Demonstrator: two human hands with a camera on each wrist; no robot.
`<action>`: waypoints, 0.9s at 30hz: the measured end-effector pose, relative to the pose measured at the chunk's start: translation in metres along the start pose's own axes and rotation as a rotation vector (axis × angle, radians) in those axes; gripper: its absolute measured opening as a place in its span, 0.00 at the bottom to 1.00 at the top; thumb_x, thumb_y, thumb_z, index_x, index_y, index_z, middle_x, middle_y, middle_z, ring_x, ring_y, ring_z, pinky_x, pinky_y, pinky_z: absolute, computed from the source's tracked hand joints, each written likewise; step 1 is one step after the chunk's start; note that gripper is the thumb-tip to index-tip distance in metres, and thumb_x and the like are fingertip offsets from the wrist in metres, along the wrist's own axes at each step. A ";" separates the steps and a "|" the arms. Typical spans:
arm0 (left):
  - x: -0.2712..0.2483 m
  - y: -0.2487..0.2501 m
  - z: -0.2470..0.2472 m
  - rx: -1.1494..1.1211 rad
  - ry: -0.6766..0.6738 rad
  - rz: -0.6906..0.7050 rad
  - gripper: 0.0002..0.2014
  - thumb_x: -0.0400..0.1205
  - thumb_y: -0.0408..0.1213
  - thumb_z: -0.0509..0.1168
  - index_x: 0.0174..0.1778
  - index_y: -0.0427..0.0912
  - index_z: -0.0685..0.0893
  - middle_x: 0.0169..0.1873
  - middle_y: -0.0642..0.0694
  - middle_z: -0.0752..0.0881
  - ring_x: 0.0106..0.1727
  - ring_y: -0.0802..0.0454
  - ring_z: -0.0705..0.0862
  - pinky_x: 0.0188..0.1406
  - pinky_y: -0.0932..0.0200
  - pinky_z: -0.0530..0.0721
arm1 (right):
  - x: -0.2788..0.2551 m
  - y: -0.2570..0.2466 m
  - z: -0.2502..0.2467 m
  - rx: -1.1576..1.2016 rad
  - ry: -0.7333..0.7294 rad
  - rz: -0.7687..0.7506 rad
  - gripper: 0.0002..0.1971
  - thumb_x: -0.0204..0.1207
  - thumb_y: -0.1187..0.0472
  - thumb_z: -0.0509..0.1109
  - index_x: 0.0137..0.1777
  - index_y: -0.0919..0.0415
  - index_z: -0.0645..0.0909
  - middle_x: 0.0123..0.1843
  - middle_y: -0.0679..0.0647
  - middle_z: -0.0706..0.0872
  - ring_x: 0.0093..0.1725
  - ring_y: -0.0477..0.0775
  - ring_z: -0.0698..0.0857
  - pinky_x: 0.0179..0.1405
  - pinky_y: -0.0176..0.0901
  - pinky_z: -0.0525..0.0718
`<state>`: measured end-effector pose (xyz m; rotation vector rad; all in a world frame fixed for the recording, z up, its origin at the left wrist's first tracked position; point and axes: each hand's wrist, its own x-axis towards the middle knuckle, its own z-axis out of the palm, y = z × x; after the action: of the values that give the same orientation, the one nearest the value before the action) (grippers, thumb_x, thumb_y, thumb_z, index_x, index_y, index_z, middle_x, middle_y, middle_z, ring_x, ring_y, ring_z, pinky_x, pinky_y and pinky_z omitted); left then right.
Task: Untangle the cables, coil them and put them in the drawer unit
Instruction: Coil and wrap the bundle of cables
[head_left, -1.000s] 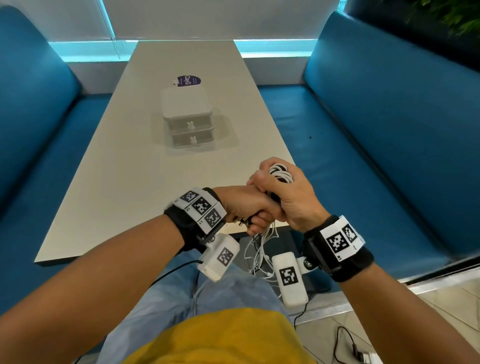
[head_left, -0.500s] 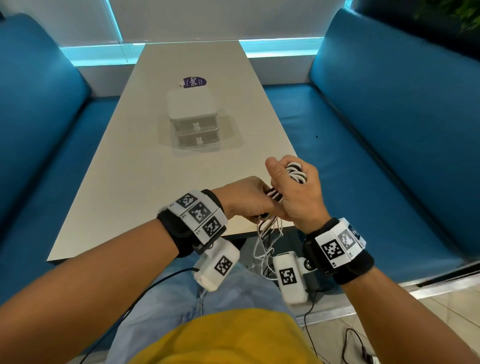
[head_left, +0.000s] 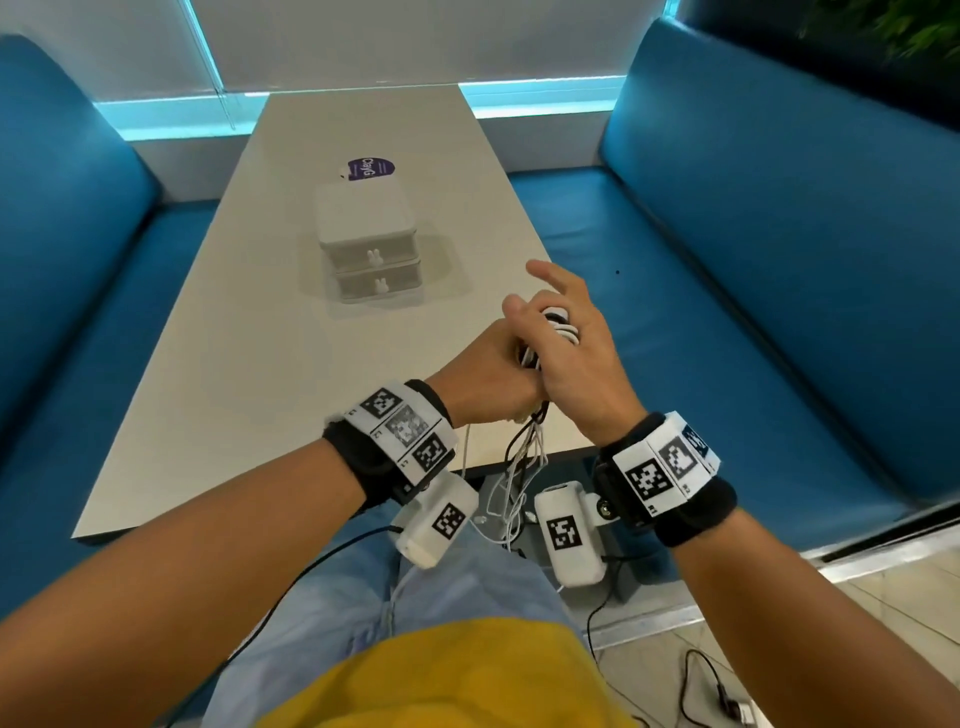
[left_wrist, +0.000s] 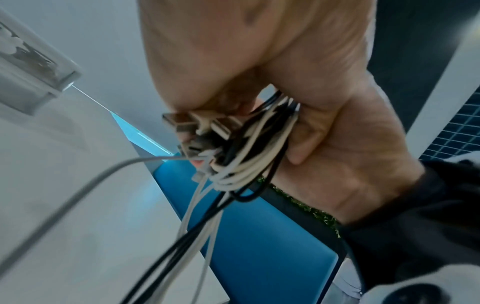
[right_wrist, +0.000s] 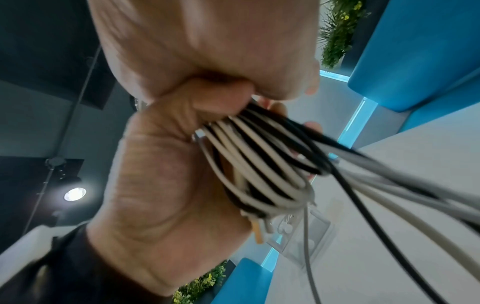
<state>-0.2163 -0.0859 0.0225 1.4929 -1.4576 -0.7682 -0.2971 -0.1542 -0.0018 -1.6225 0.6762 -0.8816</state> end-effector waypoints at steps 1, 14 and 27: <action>0.001 0.000 0.002 0.005 0.003 0.021 0.15 0.77 0.18 0.60 0.49 0.45 0.74 0.37 0.40 0.81 0.32 0.58 0.81 0.26 0.53 0.83 | 0.001 -0.001 0.000 -0.029 -0.016 0.001 0.29 0.65 0.33 0.69 0.57 0.53 0.79 0.72 0.38 0.73 0.70 0.39 0.76 0.62 0.36 0.75; 0.006 0.006 -0.007 -0.071 -0.058 -0.211 0.06 0.71 0.27 0.62 0.32 0.42 0.75 0.26 0.46 0.77 0.29 0.52 0.78 0.35 0.52 0.83 | 0.003 -0.040 -0.017 0.067 -0.343 0.031 0.23 0.71 0.34 0.69 0.37 0.55 0.85 0.52 0.56 0.90 0.54 0.59 0.88 0.45 0.58 0.86; 0.009 0.016 -0.005 -0.114 -0.088 -0.266 0.15 0.72 0.16 0.65 0.27 0.40 0.76 0.20 0.50 0.76 0.23 0.55 0.77 0.22 0.64 0.79 | 0.011 -0.044 -0.007 0.159 -0.097 -0.018 0.34 0.88 0.50 0.52 0.20 0.64 0.73 0.22 0.53 0.83 0.47 0.53 0.91 0.55 0.41 0.81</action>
<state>-0.2181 -0.0925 0.0404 1.6008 -1.2695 -1.0715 -0.2979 -0.1566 0.0444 -1.5202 0.5122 -0.8425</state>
